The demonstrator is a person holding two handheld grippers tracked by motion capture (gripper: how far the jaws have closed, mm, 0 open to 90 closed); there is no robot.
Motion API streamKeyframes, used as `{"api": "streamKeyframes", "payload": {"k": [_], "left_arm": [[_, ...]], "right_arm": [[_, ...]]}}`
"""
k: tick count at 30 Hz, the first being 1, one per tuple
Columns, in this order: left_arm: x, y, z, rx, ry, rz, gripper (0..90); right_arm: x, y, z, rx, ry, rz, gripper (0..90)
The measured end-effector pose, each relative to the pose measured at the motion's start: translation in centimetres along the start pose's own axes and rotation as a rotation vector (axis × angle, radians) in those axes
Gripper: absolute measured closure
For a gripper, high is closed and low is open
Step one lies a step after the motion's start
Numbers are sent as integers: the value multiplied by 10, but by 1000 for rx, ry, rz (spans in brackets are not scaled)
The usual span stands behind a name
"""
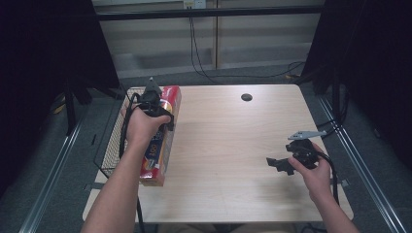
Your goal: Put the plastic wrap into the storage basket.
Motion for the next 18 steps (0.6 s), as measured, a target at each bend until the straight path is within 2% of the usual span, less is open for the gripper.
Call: {"api": "streamKeyframes", "payload": {"k": [10,18], "left_arm": [[0,-10,8,-13,8,11,428],[1,-16,13,-20,12,35,428]], "right_arm": [[0,0,0,-2,-2,1,29],[0,0,0,1,-4,0,28]]}}
Point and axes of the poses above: each handheld gripper's, and its own axes: z roughly backward along the jaws, x roughly out of its underside, y roughly to its right, the point moved 1 cm from there along -z, roughly forward along the jaws, and after that the axes turned 8 degrees about -z, right-handed, at the moved point
